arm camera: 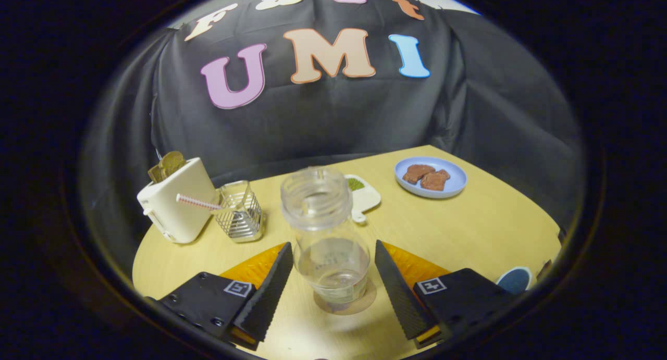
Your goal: Take the bottle from table, then pour the juice into the cup, finally place the bottle on the coaster
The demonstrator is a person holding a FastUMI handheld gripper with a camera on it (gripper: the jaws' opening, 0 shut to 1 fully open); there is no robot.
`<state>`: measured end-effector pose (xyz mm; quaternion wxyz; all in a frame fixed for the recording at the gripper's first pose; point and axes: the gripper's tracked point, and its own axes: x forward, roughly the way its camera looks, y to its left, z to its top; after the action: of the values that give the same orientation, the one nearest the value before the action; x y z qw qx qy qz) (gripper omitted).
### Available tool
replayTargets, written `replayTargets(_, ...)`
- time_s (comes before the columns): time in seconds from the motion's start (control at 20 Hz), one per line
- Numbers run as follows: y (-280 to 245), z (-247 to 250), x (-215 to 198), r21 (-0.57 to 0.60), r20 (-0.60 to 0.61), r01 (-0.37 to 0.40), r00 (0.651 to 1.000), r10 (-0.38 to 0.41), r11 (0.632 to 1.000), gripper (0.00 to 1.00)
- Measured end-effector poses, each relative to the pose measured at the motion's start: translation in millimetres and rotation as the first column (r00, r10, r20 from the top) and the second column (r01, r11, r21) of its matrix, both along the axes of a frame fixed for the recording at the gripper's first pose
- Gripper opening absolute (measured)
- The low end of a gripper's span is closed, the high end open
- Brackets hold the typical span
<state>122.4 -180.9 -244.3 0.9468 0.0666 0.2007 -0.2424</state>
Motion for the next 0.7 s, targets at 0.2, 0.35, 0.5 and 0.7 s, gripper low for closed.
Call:
replayTargets(0.2,2,38,1,-0.037,0.052,-0.023,0.998,0.025,0.999,0.98)
replayTargets(0.35,5,64,1,-0.049,0.094,-0.040,0.995,0.044,0.998,0.98)
replayTargets(0.5,9,88,-4,-0.076,0.123,-0.060,0.990,0.069,0.995,0.98)
replayTargets(0.7,19,125,-10,-0.099,0.172,-0.103,0.978,0.119,0.990,0.98)
